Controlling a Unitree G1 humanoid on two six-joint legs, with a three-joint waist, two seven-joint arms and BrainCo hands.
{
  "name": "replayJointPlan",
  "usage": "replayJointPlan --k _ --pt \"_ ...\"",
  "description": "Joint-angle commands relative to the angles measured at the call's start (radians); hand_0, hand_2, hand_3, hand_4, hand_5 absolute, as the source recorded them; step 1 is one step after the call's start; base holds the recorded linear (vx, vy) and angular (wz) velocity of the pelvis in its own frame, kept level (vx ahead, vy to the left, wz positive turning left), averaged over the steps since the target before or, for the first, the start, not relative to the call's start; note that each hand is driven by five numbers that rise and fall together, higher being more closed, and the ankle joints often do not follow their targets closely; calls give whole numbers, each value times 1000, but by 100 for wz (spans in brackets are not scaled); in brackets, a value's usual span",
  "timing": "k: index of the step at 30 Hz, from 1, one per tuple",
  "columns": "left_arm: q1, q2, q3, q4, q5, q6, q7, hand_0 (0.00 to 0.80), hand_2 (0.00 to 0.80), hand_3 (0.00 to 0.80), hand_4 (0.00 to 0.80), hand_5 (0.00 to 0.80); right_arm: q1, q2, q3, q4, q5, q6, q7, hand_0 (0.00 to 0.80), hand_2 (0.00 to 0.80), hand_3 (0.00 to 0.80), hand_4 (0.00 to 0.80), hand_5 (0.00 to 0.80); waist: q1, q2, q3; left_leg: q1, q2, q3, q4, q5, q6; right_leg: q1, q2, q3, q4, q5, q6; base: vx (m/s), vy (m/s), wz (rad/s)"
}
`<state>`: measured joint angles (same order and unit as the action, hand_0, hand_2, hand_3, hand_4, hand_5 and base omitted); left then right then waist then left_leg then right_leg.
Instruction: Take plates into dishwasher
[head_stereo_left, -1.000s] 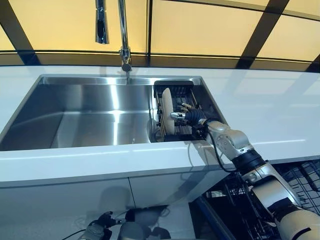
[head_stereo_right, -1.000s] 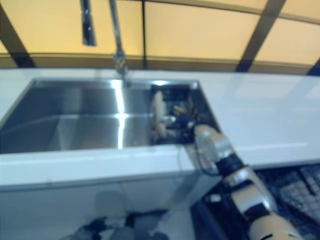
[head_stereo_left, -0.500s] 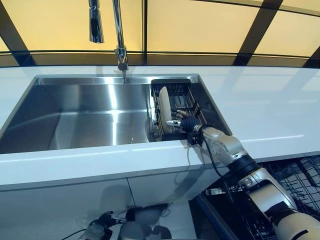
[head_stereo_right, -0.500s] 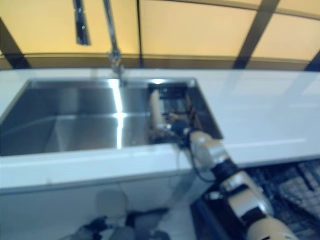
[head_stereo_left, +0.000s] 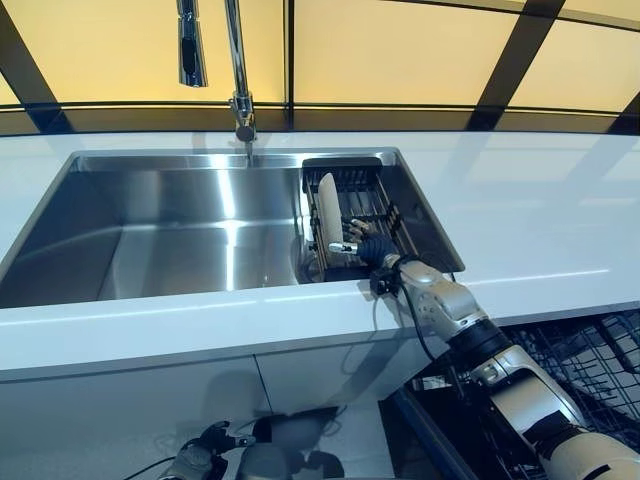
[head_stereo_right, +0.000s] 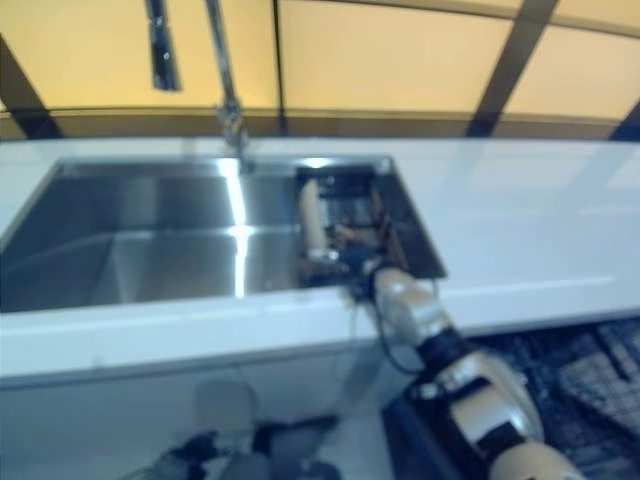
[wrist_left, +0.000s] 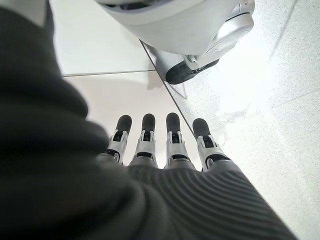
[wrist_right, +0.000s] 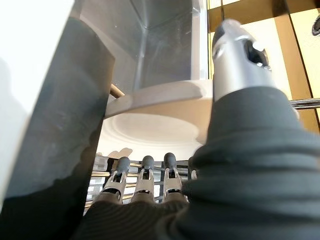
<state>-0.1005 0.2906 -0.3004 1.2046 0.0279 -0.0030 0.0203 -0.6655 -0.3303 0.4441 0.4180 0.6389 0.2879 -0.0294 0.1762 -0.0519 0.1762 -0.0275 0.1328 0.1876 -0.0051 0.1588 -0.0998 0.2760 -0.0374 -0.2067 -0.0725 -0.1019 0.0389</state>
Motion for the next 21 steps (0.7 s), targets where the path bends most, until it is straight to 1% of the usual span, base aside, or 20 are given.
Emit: replayJointPlan --k 1,9,15,21 --pt "-47 -36 -67 68 8 -3 -1 0 0 0 0 0 30 24 -9 7 -11 -65 -16 0 0 0 0 0 -5 23 -41 -176 -68 -5 -19 71 -1 -58 35 -48 166 -35 -58 0 0 0" --pt "-45 -49 -66 67 3 0 6 0 0 0 0 0 55 44 -12 17 -30 -106 -21 0 0 0 0 0 -1 28 -39 -173 -72 -12 -21 69 0 -59 32 -57 169 -38 -57 -1 -1 1" --pt "-41 -52 -69 63 -4 1 11 0 0 0 0 0 73 57 -7 16 -41 -122 -16 0 0 0 0 0 2 29 -36 -174 -73 -16 -19 69 1 -60 32 -61 172 -38 -58 0 -2 2" --pt "-38 -57 -74 53 -7 2 8 0 0 0 0 0 91 72 -2 21 -50 -146 -47 0 0 0 0 0 5 35 -30 -178 -72 -21 -13 70 1 -63 31 -67 178 -39 -59 3 -1 5"
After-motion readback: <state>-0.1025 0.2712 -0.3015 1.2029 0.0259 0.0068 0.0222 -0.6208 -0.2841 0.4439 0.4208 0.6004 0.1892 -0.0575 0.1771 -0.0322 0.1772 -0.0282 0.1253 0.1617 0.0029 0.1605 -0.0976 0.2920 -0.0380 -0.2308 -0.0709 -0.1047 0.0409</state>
